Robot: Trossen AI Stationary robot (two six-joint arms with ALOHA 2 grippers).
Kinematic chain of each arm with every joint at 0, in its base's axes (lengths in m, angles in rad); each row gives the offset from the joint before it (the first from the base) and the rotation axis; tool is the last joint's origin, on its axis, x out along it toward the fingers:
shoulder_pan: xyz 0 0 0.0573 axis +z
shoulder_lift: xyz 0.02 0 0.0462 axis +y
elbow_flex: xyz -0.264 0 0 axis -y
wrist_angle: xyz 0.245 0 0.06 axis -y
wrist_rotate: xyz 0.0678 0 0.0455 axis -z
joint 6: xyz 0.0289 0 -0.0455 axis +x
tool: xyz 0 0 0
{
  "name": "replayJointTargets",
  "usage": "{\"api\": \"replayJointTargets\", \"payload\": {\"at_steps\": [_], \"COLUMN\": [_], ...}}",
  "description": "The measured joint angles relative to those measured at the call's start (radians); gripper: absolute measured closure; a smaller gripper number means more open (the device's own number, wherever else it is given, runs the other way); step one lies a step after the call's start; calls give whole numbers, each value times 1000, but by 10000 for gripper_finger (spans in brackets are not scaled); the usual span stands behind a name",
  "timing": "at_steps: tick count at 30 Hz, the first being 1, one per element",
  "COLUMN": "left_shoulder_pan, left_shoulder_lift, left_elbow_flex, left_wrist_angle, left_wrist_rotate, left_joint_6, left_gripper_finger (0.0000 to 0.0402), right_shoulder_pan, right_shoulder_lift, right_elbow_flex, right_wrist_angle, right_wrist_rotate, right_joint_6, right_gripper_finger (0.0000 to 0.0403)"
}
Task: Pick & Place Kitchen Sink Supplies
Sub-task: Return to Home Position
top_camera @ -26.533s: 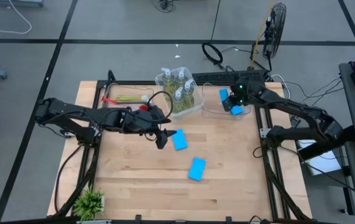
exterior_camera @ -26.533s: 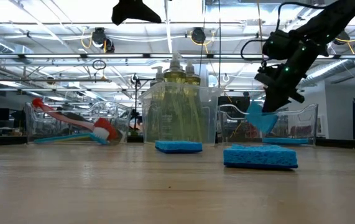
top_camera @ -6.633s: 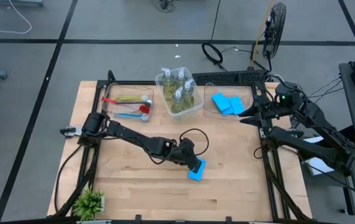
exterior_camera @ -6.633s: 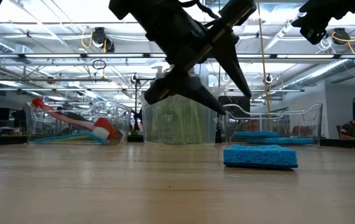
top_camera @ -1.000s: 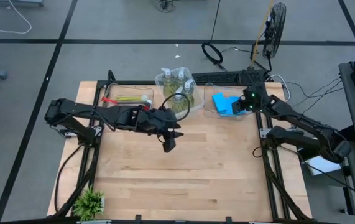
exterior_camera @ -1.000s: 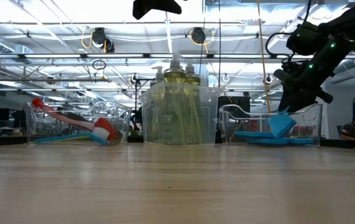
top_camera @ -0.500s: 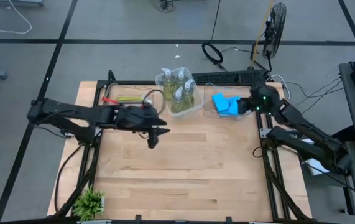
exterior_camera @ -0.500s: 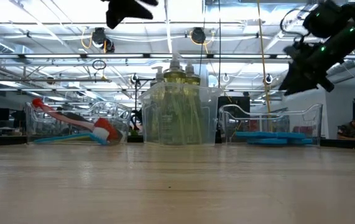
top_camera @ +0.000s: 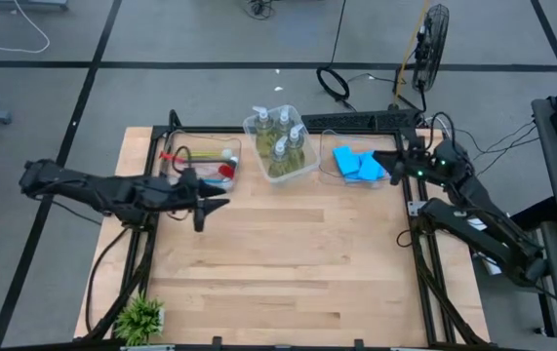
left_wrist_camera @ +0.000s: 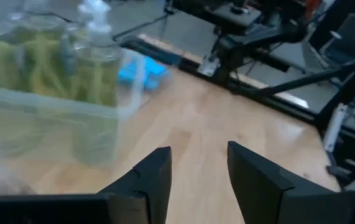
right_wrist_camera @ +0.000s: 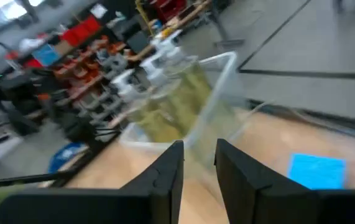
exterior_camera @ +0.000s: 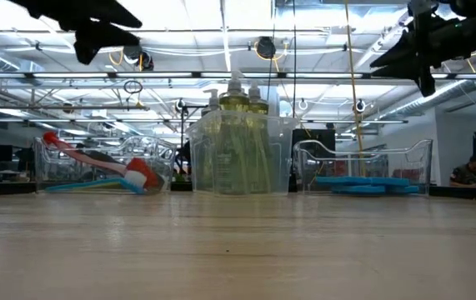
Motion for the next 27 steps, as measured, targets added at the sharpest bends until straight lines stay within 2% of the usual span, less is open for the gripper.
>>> {"api": "replayJointTargets", "payload": {"at_steps": [7,13,16,21,24,27], "left_shoulder_pan": [-42,-81,-103,-131,-146,-159], "left_shoulder_lift": [-174,-261,-276,-280,-280,-280], "left_elbow_flex": [-133,-213,-233,-255,-256,-256], "left_wrist_angle": [32,29,35,31,33,33], "left_wrist_rotate": [-52,-77,-131,-206,-211,-214], "left_joint_6": [-14,-46,-56,-83,-85,-83], "left_gripper_finger": [245,245,245,245,245,245], "right_shoulder_pan": [3,45,90,201,274,337], "right_shoulder_lift": [-62,-117,-133,-135,-136,-136], "right_elbow_flex": [0,-10,-59,-237,-337,-398], "right_wrist_angle": [4,24,75,382,591,705], "right_wrist_rotate": [-129,-123,-68,-23,-19,-5], "right_joint_6": [39,44,83,164,206,238], "right_gripper_finger": [323,322,323,323,324,325]}}
